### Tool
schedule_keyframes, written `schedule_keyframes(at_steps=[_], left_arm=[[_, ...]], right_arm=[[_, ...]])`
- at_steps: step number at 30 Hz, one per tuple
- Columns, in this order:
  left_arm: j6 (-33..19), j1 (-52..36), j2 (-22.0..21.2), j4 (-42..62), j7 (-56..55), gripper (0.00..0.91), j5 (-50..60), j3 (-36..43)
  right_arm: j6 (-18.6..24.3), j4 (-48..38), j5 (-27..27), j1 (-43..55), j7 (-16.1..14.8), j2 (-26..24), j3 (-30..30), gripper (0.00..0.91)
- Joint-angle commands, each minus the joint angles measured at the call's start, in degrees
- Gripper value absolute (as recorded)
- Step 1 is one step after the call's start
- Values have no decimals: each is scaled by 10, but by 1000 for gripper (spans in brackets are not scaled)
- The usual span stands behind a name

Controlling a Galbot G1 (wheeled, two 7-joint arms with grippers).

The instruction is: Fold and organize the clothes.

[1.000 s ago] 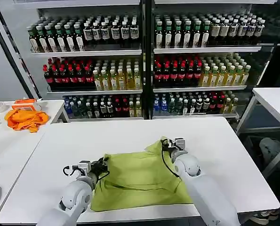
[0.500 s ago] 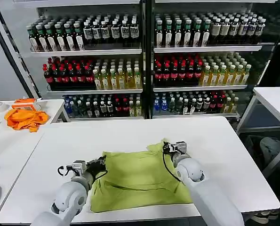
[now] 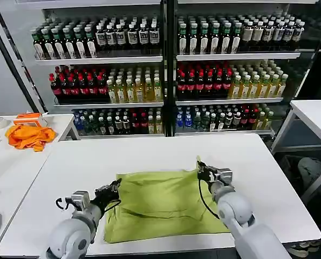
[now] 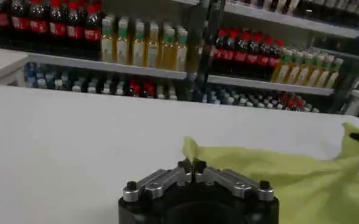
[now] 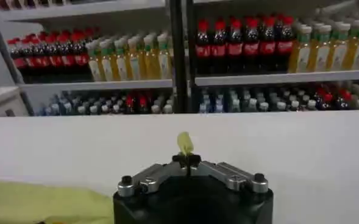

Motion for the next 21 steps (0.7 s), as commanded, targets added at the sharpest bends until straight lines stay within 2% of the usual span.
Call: schedule_keyframes(at_steps=[1, 7, 14, 15, 16, 17, 18, 21], left_arm=[[8, 105, -8, -78, 13, 20, 18, -34], [15, 122, 2, -80, 24, 20, 39, -40], [28, 153, -4, -81, 29, 20, 117, -31], [28, 154, -4, -79, 30, 20, 121, -29], [28, 153, -5, -73, 33, 312, 147, -25], [28, 151, -5, -66, 37, 635, 165, -21], [29, 149, -5, -62, 40, 907, 177, -19], [28, 141, -8, -57, 38, 907, 183, -14]], right_arm=[[0, 134, 0, -145, 0, -13, 80, 0], [-3, 169, -1, -227, -1, -14, 121, 0], [-19, 169, -6, -250, 9, 1, 124, 0], [-20, 166, -9, -249, 13, 4, 121, 30], [-22, 155, -26, -242, 23, 9, 113, 655], [-25, 144, -48, -237, 19, 12, 106, 907], [-25, 138, -63, -234, 16, 13, 104, 907], [-31, 127, -76, -223, 14, 25, 85, 907]])
